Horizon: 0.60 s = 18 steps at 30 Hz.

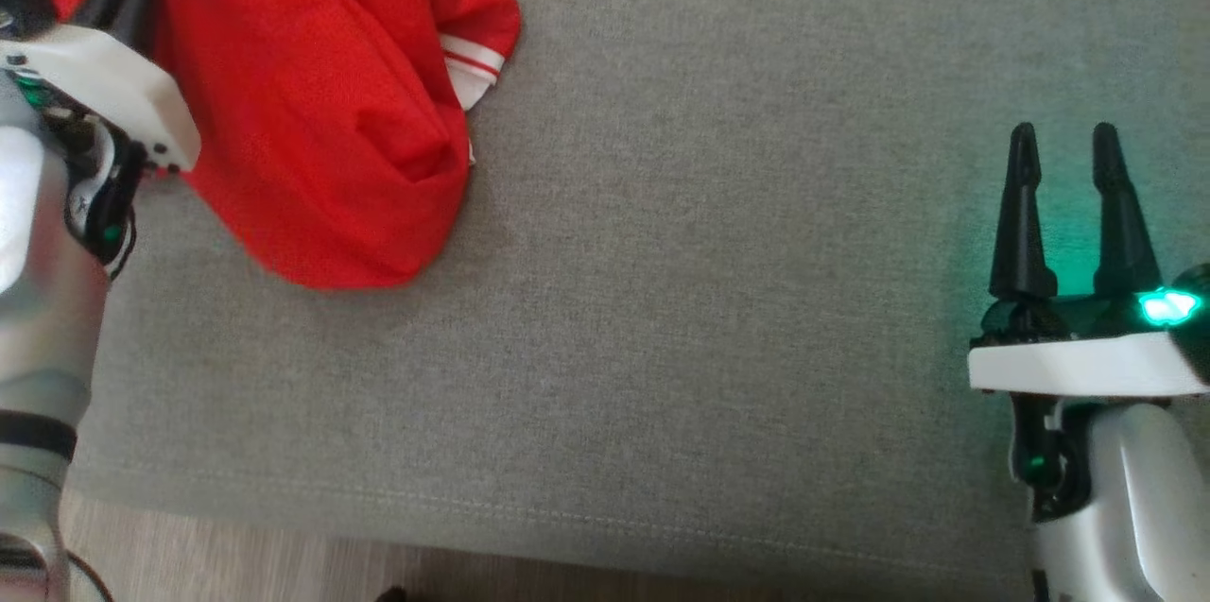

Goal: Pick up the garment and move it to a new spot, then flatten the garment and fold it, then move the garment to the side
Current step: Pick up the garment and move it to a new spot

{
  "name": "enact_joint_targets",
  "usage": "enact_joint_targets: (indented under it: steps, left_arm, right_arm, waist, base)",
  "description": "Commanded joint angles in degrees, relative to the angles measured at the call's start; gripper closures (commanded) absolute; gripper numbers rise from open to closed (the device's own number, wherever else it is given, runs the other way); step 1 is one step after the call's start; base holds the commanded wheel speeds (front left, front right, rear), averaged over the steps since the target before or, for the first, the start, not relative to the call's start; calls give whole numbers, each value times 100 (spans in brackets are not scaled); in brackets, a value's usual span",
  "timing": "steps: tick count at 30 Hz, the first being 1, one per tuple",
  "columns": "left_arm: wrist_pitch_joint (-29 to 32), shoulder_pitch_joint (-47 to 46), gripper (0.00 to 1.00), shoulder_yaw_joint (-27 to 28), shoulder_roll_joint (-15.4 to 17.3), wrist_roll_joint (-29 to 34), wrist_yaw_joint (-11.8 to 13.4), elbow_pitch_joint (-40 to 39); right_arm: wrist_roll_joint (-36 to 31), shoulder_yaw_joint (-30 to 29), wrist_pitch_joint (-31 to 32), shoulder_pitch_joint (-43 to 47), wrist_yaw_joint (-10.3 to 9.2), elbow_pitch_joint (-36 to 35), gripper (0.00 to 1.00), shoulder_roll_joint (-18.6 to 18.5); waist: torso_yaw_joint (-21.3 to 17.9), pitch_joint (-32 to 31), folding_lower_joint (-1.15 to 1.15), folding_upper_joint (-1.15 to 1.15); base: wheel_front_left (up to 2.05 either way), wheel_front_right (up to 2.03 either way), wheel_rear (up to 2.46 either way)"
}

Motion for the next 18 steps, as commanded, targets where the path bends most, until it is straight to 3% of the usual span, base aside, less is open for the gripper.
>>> enact_joint_targets:
  steps: [1,8,18]
  left_arm:
    - [-224,-273,100,273,350,-70,69,-253]
    - [-588,-39,100,573,333,-232,316,-1162]
    - [-512,589,100,751,326,-303,809,-2777]
  right_arm:
    - [54,204,-91,-54,-4,-103,0,-28]
    - [288,333,-154,67,-4,183,0,-28]
    - [536,470,-169,242,-4,353,0,-28]
  waist:
    - [-43,-230,0,0]
    - [-84,-891,0,0]
    - [-126,-1466,0,0]
  base:
    - [0,0,0]
    - [0,0,0]
    - [0,0,0]
